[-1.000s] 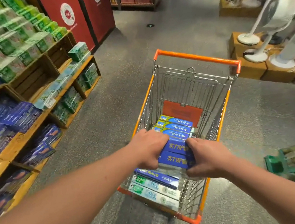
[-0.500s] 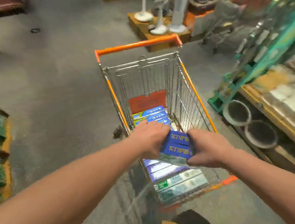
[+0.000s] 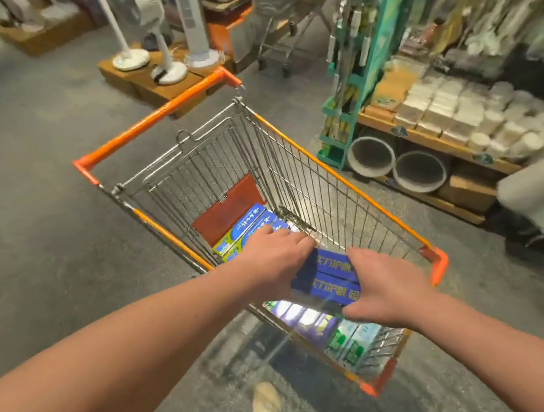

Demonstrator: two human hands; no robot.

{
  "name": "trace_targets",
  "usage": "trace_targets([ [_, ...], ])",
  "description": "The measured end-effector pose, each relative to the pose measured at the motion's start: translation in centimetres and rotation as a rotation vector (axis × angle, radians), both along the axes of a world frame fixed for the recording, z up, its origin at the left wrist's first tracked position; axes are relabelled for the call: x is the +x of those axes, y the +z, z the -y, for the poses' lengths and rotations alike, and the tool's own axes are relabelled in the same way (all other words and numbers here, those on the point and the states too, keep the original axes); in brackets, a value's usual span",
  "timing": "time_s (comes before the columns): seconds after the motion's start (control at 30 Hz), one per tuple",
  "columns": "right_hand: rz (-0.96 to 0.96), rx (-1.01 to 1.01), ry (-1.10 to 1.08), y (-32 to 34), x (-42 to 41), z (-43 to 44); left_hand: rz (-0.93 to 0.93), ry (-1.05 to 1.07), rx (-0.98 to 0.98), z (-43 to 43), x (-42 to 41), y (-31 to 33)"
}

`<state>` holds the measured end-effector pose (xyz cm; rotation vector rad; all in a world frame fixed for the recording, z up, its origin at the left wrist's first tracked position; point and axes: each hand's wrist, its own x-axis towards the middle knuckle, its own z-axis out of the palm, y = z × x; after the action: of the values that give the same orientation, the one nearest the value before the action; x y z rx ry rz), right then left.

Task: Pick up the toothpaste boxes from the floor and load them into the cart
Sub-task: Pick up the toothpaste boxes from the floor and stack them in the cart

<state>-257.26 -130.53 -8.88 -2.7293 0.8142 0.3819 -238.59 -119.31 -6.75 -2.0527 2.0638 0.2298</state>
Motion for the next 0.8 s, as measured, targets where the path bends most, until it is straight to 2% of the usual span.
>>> trace_targets([
  [0.27, -0.070, 0.066, -0.298, -0.8, 1.9, -2.4, 0.069, -0.269, 0.148, 4.7, 3.6, -1.6],
  [0.57, -0.077, 0.149, -0.924, -4.1, -0.2, -5.4, 0.072, -0.814, 0.136, 13.1, -0.2, -5.8],
  [0.7, -0.018, 0.188, -1.251, -6.1, 1.1, -6.6, 0.099, -1.113, 0.116, 17.0, -2.5, -8.3],
  [0.8, -0.056, 0.174, -1.467, -8.0, 2.9, -7.0, 0.116, -1.321, 0.106, 19.8, -3.7, -10.7],
])
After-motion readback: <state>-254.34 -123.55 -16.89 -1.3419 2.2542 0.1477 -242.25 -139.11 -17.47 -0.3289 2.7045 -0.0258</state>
